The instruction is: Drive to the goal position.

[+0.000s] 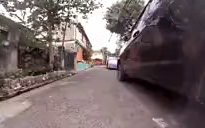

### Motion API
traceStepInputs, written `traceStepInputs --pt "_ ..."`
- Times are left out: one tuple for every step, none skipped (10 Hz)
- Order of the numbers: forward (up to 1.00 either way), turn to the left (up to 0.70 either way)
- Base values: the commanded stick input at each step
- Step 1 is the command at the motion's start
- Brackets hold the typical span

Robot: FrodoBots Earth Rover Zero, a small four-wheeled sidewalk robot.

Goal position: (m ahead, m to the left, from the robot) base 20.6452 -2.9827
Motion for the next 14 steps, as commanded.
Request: traceStepInputs --pt "0.70 0.00" --pt "0.70 0.00" --pt "0.70 0.00" --pt "0.70 0.00" --pt "0.70 0.00" --pt "0.70 0.00" --pt "0.70 0.00" --pt "0.70 0.00" --pt "0.70 0.00" --pt "0.70 0.00" --pt "0.70 0.00" --pt "0.70 0.00" --pt "0.70 0.00" --pt "0.70 0.00"
